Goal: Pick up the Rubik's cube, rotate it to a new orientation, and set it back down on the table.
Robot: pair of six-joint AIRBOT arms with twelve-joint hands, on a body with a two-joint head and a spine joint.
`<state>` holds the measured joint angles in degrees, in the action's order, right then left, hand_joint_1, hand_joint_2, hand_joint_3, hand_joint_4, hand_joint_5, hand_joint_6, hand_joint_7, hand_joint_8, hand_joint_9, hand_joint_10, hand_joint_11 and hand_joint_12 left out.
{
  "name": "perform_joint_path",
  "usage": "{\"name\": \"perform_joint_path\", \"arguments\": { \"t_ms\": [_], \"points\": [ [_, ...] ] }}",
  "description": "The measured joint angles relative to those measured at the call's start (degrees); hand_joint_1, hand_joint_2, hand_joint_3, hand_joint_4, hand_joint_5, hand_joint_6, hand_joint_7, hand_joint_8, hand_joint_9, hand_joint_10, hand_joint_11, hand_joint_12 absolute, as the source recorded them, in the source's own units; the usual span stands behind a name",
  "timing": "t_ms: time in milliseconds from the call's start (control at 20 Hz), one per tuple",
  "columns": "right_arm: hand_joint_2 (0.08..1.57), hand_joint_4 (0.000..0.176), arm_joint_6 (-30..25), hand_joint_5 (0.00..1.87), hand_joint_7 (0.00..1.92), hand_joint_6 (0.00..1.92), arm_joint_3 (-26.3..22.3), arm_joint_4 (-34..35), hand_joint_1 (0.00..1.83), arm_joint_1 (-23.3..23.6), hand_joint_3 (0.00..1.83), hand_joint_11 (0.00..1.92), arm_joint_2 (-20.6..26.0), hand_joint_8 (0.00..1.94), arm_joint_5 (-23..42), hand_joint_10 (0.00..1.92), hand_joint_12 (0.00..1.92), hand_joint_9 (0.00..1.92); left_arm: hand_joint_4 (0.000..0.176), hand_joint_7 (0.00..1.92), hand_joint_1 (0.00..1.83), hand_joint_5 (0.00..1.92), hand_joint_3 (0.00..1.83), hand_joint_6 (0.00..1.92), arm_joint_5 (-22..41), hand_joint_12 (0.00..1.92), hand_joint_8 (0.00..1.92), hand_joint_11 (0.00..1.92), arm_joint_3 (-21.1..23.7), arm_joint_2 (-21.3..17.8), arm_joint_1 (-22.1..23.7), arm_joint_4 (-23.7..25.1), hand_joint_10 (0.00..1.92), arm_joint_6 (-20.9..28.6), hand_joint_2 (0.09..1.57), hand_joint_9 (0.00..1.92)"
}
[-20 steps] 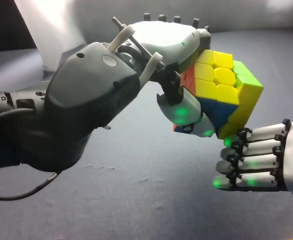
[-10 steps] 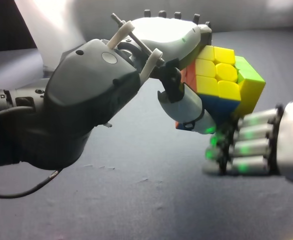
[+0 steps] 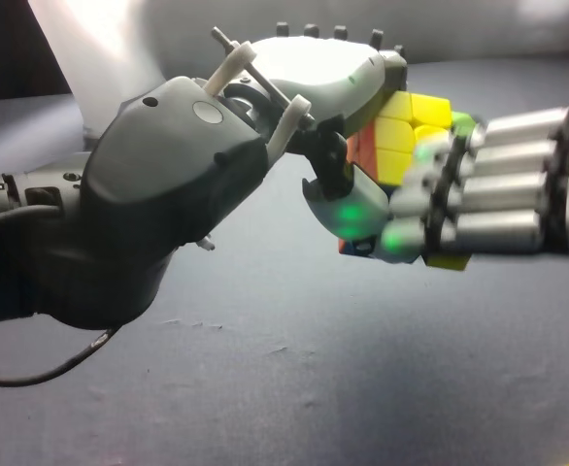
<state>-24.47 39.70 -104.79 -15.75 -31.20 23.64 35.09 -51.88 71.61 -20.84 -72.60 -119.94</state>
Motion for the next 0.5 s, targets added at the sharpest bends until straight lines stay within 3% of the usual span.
{"name": "perform_joint_path", "arguments": {
  "t_ms": [350,450,500],
  "points": [
    [0.64,0.000,0.1,0.00,0.00,0.00,0.1,-0.5,0.42,1.6,0.00,0.02,2.6,0.00,-0.1,0.00,0.02,0.00,0.000,0.54,1.07,0.58,0.00,1.52,0.0,1.92,1.80,0.38,0.0,0.1,0.0,0.1,1.78,0.0,1.37,0.46],
    [0.64,0.000,0.1,0.00,0.00,0.00,1.1,-0.5,0.45,1.5,0.00,0.01,2.9,0.00,0.1,0.00,0.02,0.00,0.000,0.53,1.06,0.56,0.00,1.53,0.0,1.92,1.85,0.46,0.0,0.1,0.0,0.2,1.83,0.0,1.38,0.48],
    [0.62,0.000,-0.1,0.00,0.00,0.00,1.9,-0.3,0.43,0.8,0.00,0.04,2.9,0.00,0.0,0.00,0.04,0.00,0.000,0.56,1.10,0.63,0.00,1.42,0.0,1.92,1.81,0.44,0.0,0.1,0.0,0.2,1.77,0.0,1.35,0.52]
  ]
}}
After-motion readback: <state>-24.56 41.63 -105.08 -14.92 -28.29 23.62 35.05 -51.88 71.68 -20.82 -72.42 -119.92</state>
